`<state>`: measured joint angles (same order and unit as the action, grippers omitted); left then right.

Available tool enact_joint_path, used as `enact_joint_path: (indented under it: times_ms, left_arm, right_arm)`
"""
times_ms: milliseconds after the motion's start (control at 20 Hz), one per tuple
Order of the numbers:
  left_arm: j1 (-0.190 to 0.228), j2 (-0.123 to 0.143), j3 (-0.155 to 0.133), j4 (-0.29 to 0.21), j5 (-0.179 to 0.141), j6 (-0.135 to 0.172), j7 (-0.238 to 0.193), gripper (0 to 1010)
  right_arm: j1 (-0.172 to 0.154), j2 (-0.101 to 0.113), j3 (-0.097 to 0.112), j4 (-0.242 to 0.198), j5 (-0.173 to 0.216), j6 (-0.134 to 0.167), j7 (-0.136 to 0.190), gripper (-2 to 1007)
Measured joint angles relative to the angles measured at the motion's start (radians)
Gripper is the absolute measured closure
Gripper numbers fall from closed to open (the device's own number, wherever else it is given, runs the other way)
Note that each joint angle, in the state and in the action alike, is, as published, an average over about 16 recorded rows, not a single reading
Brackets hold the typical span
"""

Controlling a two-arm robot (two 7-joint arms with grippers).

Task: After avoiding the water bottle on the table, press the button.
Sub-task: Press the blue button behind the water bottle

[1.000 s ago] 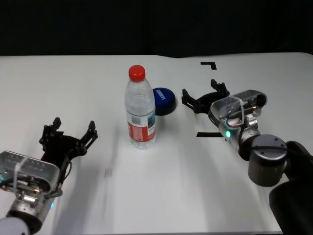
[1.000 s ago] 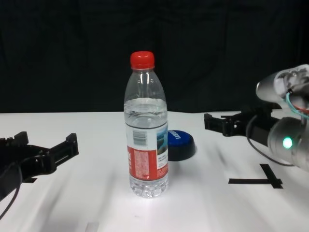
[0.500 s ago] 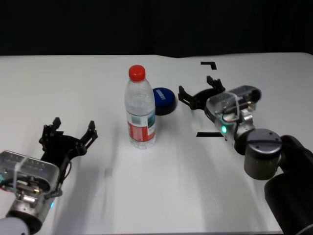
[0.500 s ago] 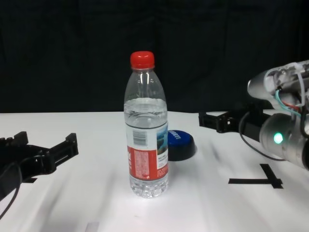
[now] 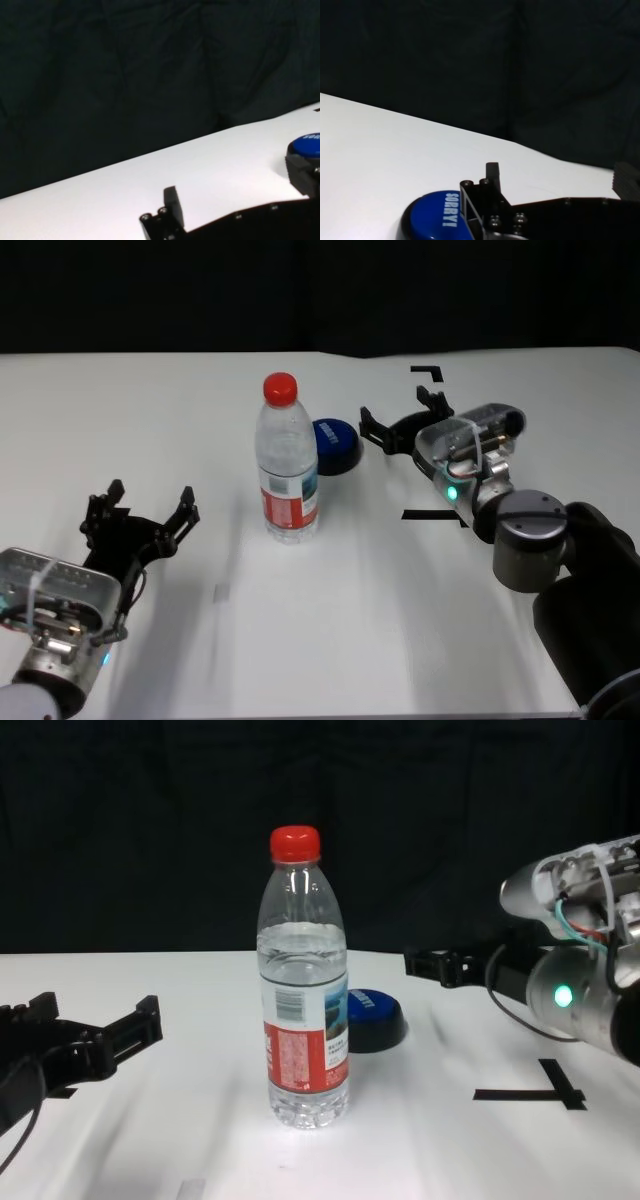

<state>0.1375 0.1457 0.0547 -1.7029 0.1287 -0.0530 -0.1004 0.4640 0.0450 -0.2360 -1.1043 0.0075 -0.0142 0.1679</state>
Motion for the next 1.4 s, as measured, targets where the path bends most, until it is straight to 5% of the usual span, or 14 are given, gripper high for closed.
enact_joint_path:
  times_ms: [1400]
  left_arm:
    - [0.0, 0.0, 0.0, 0.0, 0.0, 0.0, 0.0, 7]
  right_arm:
    - [0.114, -0.034, -0.015, 0.172, -0.015, -0.052, 0.0, 2]
